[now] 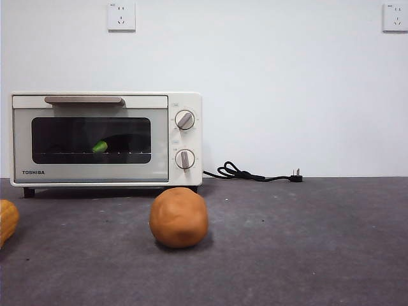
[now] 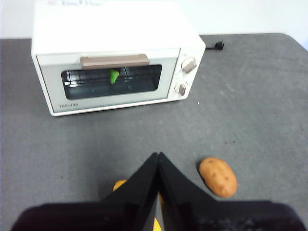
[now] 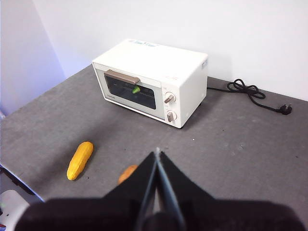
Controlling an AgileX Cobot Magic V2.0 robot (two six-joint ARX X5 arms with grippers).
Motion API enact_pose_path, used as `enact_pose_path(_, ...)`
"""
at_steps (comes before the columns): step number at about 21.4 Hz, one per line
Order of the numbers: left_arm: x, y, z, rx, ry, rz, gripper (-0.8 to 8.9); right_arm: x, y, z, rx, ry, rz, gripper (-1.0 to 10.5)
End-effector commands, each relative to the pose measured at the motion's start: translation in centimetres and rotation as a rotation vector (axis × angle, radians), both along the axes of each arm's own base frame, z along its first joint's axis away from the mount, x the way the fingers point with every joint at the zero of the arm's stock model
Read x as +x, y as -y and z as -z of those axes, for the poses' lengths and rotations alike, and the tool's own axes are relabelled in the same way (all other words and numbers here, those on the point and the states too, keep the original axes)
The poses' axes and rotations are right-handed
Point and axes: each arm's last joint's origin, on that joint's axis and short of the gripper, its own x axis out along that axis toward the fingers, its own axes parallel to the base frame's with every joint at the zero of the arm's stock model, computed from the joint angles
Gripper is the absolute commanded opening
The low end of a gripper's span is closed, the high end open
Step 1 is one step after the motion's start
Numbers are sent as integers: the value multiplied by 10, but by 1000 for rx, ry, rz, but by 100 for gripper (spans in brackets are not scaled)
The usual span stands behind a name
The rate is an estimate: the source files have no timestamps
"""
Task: Take the eggplant from the table,put the eggplant in the oven
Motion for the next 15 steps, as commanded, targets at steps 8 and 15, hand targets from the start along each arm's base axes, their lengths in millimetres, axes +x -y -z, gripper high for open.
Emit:
enact_pose_path(8, -5, 1, -6, 56, 107, 18, -4, 0, 0, 3, -15, -24, 6, 2)
enact_pose_path(15, -30, 4, -19, 98, 321, 11, -4, 0, 0, 3, -15, -23, 9, 2)
